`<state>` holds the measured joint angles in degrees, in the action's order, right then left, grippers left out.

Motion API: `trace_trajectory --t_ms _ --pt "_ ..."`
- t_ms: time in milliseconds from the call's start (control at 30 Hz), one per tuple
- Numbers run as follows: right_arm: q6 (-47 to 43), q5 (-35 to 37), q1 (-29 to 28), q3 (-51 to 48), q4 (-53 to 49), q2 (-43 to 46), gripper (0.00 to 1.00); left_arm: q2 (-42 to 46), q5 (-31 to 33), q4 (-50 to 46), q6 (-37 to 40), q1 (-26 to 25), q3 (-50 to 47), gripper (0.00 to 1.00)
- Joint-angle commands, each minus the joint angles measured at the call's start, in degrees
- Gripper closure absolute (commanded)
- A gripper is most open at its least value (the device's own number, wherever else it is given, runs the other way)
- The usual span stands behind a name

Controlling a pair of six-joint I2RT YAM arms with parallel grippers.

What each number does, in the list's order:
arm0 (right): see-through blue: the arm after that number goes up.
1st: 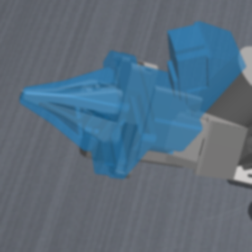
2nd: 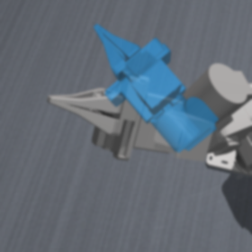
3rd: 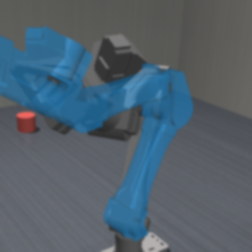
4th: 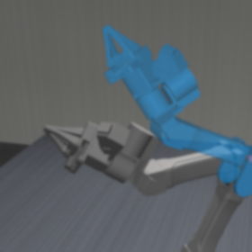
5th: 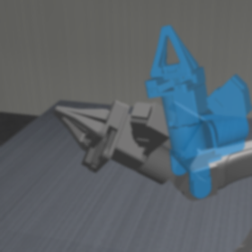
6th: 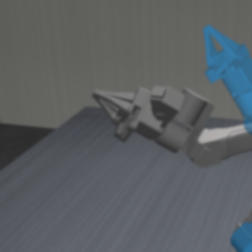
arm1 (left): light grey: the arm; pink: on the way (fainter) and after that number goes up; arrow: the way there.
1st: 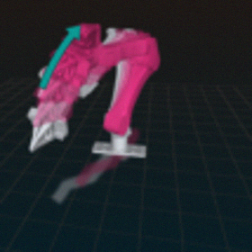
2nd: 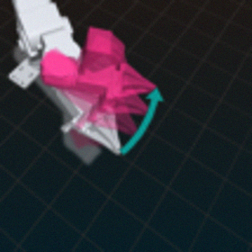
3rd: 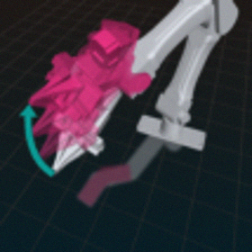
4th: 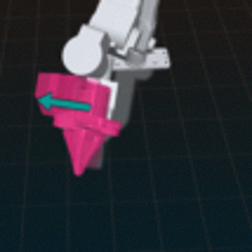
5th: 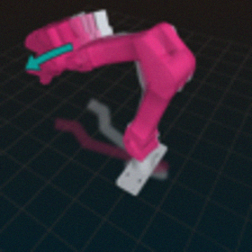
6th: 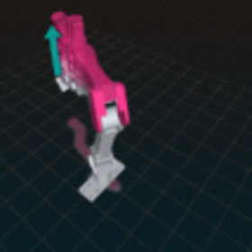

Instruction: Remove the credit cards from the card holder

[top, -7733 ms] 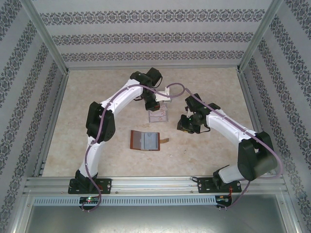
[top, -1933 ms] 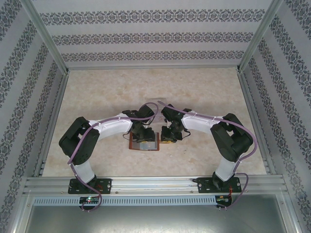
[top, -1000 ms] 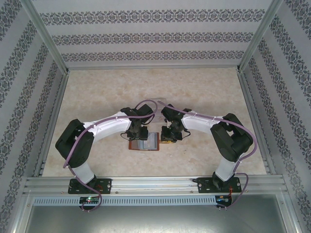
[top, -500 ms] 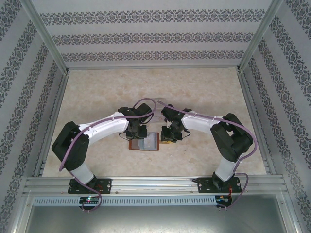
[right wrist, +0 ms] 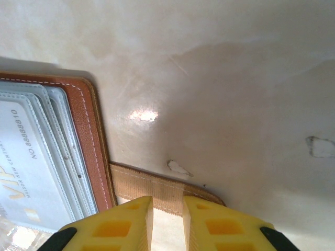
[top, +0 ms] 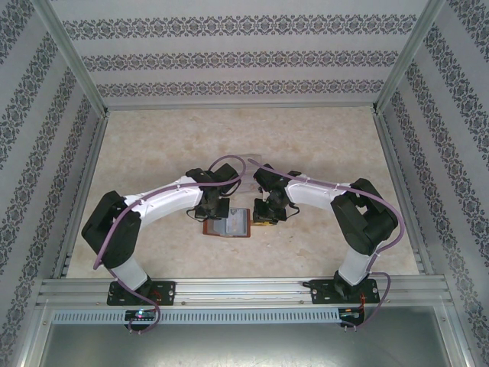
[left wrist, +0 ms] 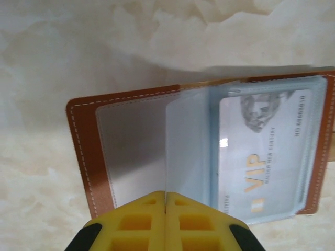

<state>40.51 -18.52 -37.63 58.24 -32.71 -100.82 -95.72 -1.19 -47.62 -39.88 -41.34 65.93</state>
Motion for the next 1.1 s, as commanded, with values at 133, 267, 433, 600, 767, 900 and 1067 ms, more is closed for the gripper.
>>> trace_trajectory --t_ms 133,267,433,600,767,900,1067 --pt "-0.86 1.43 0.29 -0.15 -1.22 -1.92 0.76 -3.52 3.53 -3.94 1.94 -1.02 -1.04 0.95" --pt "-1.00 1.42 0.39 -0.18 -1.39 -1.84 0.76 -4.66 4.31 -3.65 1.99 -1.02 -1.75 0.94" --pt "-0.96 1.36 0.36 0.09 -1.65 -1.80 0.76 -5.88 4.69 -3.06 1.97 -1.03 -2.51 0.90" --pt "-0.88 1.39 0.40 0.42 -2.09 -1.43 0.76 -5.21 7.68 -4.96 1.65 -1.02 -2.12 0.83" --pt "-0.82 1.47 0.20 0.99 -2.69 -0.98 0.76 -2.84 10.06 -6.89 1.62 -0.94 -1.60 0.77" --pt "-0.89 1.91 0.03 1.94 -3.73 -0.05 0.75 -0.74 11.18 -8.51 1.69 -0.76 -0.52 0.76" --pt "-1.04 2.26 -0.34 3.57 -5.32 1.36 0.75 1.86 11.52 -9.63 2.04 -0.24 1.05 0.76"
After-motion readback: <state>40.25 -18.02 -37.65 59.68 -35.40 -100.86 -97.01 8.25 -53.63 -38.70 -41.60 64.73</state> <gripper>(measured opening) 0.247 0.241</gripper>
